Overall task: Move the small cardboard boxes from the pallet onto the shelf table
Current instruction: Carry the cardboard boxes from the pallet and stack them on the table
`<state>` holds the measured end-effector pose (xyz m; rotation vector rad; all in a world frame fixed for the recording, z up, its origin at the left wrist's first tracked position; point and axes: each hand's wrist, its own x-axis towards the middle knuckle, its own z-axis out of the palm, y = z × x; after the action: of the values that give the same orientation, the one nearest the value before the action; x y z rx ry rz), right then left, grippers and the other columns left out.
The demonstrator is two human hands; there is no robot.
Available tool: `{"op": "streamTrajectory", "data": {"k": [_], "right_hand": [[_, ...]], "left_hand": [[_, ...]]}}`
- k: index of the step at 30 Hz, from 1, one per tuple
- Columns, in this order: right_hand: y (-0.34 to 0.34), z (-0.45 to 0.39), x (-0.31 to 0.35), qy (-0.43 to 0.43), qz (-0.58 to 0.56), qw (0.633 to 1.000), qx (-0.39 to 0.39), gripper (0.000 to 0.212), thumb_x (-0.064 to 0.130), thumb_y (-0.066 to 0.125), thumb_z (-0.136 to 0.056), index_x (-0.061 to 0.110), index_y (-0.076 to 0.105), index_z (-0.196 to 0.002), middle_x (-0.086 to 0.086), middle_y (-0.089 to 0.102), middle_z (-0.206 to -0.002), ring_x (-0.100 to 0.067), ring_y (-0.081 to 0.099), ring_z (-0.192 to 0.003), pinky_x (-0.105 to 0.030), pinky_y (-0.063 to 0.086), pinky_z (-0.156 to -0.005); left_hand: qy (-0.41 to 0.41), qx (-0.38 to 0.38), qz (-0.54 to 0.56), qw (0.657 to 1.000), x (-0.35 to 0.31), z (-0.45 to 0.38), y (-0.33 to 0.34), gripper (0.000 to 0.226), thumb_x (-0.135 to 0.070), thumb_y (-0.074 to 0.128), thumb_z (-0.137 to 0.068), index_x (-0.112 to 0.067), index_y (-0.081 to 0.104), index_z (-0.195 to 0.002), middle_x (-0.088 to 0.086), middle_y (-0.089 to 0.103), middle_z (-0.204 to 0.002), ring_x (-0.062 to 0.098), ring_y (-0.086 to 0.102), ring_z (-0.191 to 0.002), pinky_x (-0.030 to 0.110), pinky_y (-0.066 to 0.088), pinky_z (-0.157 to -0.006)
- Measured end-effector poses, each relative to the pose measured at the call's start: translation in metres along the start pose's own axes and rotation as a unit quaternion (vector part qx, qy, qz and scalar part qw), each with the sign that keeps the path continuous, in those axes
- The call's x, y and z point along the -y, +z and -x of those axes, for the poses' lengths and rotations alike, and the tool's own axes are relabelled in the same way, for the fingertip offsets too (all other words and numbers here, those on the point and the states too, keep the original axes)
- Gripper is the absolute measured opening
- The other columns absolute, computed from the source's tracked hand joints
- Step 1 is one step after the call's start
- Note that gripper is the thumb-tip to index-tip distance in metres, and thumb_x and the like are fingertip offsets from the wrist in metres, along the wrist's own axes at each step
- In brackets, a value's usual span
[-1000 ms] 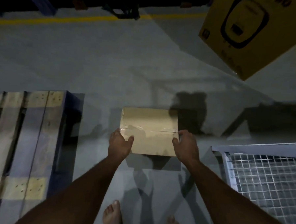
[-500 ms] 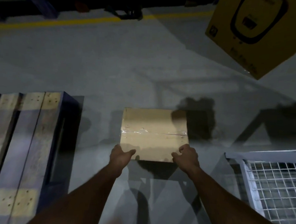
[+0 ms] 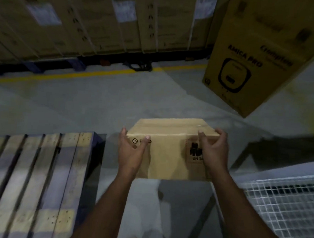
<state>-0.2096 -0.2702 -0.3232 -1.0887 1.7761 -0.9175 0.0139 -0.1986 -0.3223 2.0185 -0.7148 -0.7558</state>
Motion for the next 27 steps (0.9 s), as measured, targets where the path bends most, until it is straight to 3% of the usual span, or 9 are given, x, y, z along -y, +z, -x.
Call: {"op": "streamTrajectory", "data": {"k": [5,8,11,13,17,20,22,27], "right_hand": [[-0.077,0.068,0.125,-0.047,-0.041,0.997,-0.050,0.071,0.056,0.067,-0.084,0.036,0.035,-0.144,-0.008,0.039,-0.144,-0.026,0.051,-0.121,-0.051,0.054,-0.091],[-0.125,0.110,0.192,-0.083,-0.065,0.992,-0.069,0.078,0.067,0.064,-0.078,0.039,0.032,-0.144,-0.009,0.041,-0.142,-0.028,0.053,-0.120,-0.055,0.056,-0.088],[-0.172,0.153,0.242,-0.131,-0.069,0.986,-0.080,0.072,0.057,0.063,-0.087,0.034,0.031,-0.147,-0.008,0.041,-0.140,-0.023,0.050,-0.118,-0.046,0.054,-0.085],[-0.200,0.180,0.268,-0.148,-0.083,0.982,-0.079,0.071,0.056,0.063,-0.088,0.036,0.030,-0.148,-0.005,0.040,-0.138,-0.023,0.049,-0.119,-0.047,0.054,-0.087],[-0.245,0.235,0.305,-0.178,-0.119,0.974,-0.073,0.079,0.080,0.058,-0.071,0.051,0.029,-0.139,0.002,0.043,-0.135,-0.021,0.055,-0.116,-0.052,0.057,-0.086],[-0.275,0.277,0.316,-0.209,-0.122,0.965,-0.098,0.069,0.087,0.053,-0.066,0.060,0.032,-0.125,-0.001,0.051,-0.129,-0.020,0.062,-0.108,-0.047,0.061,-0.076],[-0.293,0.306,0.315,-0.218,-0.127,0.959,-0.127,0.063,0.086,0.054,-0.068,0.060,0.034,-0.122,-0.001,0.053,-0.127,-0.020,0.063,-0.107,-0.044,0.062,-0.073],[-0.334,0.389,0.296,-0.212,-0.150,0.942,-0.213,0.070,0.090,0.054,-0.062,0.054,0.039,-0.120,-0.005,0.061,-0.121,-0.020,0.069,-0.099,-0.041,0.063,-0.069]], "left_hand": [[0.081,-0.036,0.052,0.995,-0.128,0.068,-0.075,0.084,-0.042,0.072,-0.091,-0.027,0.026,-0.160,-0.003,0.039,-0.159,0.015,0.038,-0.144,0.030,0.037,-0.107],[0.131,-0.054,0.068,0.987,-0.195,0.111,-0.117,0.072,-0.043,0.065,-0.096,-0.028,0.033,-0.158,-0.006,0.040,-0.159,0.009,0.037,-0.143,0.028,0.035,-0.106],[0.181,-0.081,0.078,0.977,-0.248,0.151,-0.155,0.066,-0.043,0.065,-0.096,-0.030,0.038,-0.155,-0.009,0.043,-0.156,0.004,0.038,-0.139,0.027,0.036,-0.108],[0.212,-0.100,0.080,0.969,-0.280,0.177,-0.178,0.066,-0.042,0.067,-0.095,-0.030,0.041,-0.154,-0.011,0.046,-0.153,0.002,0.039,-0.136,0.028,0.037,-0.108],[0.266,-0.116,0.091,0.953,-0.328,0.218,-0.215,0.063,-0.044,0.065,-0.096,-0.029,0.041,-0.152,-0.007,0.049,-0.152,0.010,0.045,-0.138,0.038,0.043,-0.112],[0.294,-0.118,0.104,0.943,-0.353,0.244,-0.234,0.062,-0.056,0.060,-0.094,-0.035,0.041,-0.149,-0.005,0.051,-0.149,0.016,0.049,-0.134,0.050,0.047,-0.108],[0.314,-0.103,0.108,0.938,-0.363,0.264,-0.244,0.067,-0.064,0.057,-0.090,-0.036,0.041,-0.148,-0.002,0.053,-0.145,0.021,0.052,-0.130,0.055,0.049,-0.103],[0.378,-0.029,0.117,0.918,-0.371,0.322,-0.261,0.063,-0.057,0.059,-0.094,-0.029,0.043,-0.147,0.000,0.056,-0.140,0.023,0.055,-0.125,0.056,0.051,-0.099]]}}
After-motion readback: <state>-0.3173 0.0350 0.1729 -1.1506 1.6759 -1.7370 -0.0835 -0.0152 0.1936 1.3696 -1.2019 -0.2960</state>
